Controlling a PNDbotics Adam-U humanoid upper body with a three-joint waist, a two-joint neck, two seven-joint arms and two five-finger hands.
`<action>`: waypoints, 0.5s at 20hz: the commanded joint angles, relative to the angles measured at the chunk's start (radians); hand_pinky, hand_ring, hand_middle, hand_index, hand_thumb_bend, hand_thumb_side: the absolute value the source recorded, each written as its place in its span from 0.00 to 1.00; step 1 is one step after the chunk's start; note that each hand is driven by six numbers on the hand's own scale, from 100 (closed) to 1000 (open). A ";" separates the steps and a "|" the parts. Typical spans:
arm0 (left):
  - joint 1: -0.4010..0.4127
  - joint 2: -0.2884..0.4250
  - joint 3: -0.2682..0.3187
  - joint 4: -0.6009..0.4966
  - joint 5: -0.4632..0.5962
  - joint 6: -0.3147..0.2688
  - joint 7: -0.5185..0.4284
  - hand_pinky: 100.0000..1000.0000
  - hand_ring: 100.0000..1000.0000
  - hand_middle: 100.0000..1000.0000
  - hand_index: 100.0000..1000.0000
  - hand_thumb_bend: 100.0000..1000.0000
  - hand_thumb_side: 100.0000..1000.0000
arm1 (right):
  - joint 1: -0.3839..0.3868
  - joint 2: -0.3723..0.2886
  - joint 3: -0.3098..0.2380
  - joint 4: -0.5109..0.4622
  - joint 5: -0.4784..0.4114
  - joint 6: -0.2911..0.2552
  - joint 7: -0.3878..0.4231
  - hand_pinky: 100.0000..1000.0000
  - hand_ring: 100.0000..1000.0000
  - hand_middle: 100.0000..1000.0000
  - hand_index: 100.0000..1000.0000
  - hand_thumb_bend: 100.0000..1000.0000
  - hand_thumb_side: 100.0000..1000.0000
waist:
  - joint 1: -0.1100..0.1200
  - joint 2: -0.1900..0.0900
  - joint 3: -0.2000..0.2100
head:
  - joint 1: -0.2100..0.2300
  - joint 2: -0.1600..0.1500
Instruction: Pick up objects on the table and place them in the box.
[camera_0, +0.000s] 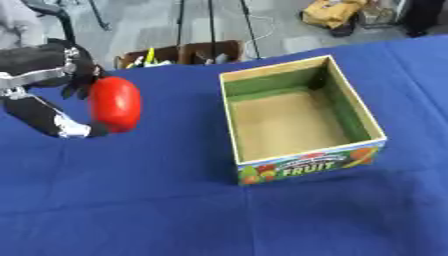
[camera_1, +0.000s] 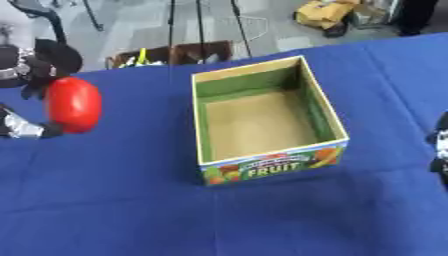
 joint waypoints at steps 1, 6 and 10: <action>-0.033 0.018 0.020 -0.002 0.009 -0.002 0.007 0.00 0.21 0.28 0.43 0.00 0.59 | -0.007 -0.019 -0.004 -0.021 0.001 -0.003 -0.003 0.14 0.00 0.14 0.37 0.05 0.69 | -0.003 -0.017 -0.002 | 0.004 -0.006; -0.110 -0.031 0.015 0.016 0.011 -0.007 0.016 0.00 0.20 0.27 0.42 0.00 0.59 | -0.010 -0.024 -0.001 -0.021 -0.004 -0.005 -0.004 0.15 0.00 0.14 0.37 0.05 0.69 | 0.003 -0.024 -0.010 | 0.014 0.000; -0.189 -0.093 0.004 0.057 -0.008 -0.021 0.033 0.00 0.20 0.26 0.42 0.00 0.59 | -0.013 -0.029 0.003 -0.021 -0.008 -0.006 -0.003 0.15 0.00 0.14 0.37 0.04 0.69 | 0.010 -0.028 -0.022 | 0.033 0.003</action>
